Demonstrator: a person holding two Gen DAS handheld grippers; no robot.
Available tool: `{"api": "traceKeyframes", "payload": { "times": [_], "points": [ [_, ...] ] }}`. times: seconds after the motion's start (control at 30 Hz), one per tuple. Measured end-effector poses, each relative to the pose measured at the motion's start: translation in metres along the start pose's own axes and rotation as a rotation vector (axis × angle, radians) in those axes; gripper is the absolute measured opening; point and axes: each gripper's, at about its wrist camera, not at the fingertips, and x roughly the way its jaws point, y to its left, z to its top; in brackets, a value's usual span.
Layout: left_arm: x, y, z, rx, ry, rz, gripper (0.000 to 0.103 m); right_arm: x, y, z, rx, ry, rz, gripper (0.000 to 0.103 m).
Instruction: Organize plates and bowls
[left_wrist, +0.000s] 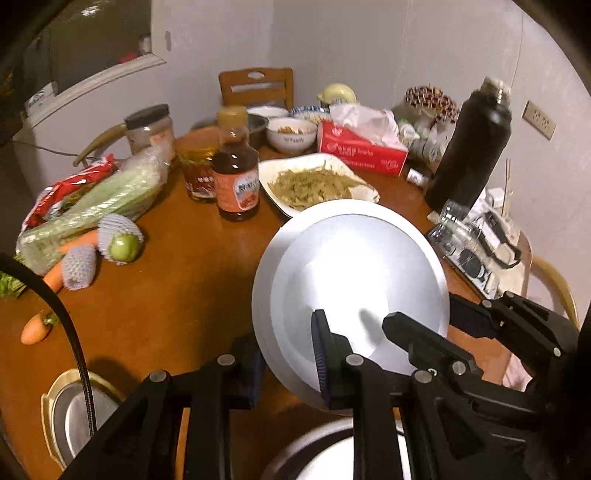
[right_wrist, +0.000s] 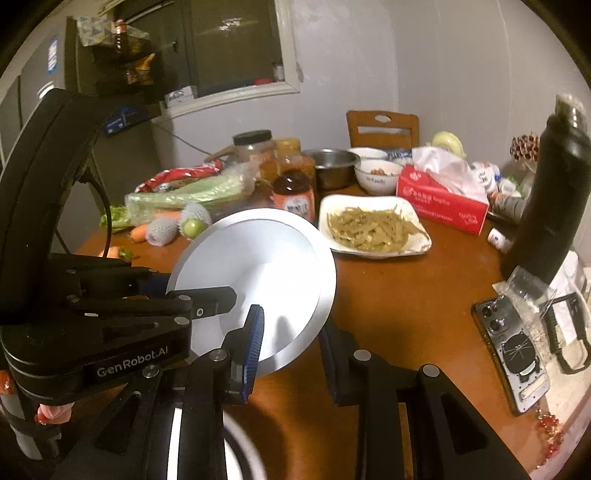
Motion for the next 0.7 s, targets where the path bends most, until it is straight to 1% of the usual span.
{"api": "traceKeyframes", "payload": {
  "times": [0.2,0.33,0.43,0.7],
  "points": [
    [-0.037,0.002,-0.013,0.000,-0.044,0.031,0.022,-0.021,0.020,0.000,-0.014,-0.026,0.034,0.032],
    [-0.056,0.002,-0.022,-0.010,-0.059,0.035,0.022,-0.038,0.034,-0.002,-0.031,-0.044,0.043,0.032],
    [-0.068,-0.001,-0.030,-0.009,-0.079,0.032,0.022,-0.053,0.043,-0.005,-0.045,-0.060,0.041,0.032],
    [-0.088,-0.006,-0.053,-0.021,-0.095,0.025,0.023,-0.083,0.058,-0.017,-0.061,-0.093,0.037,0.032]
  ]
}}
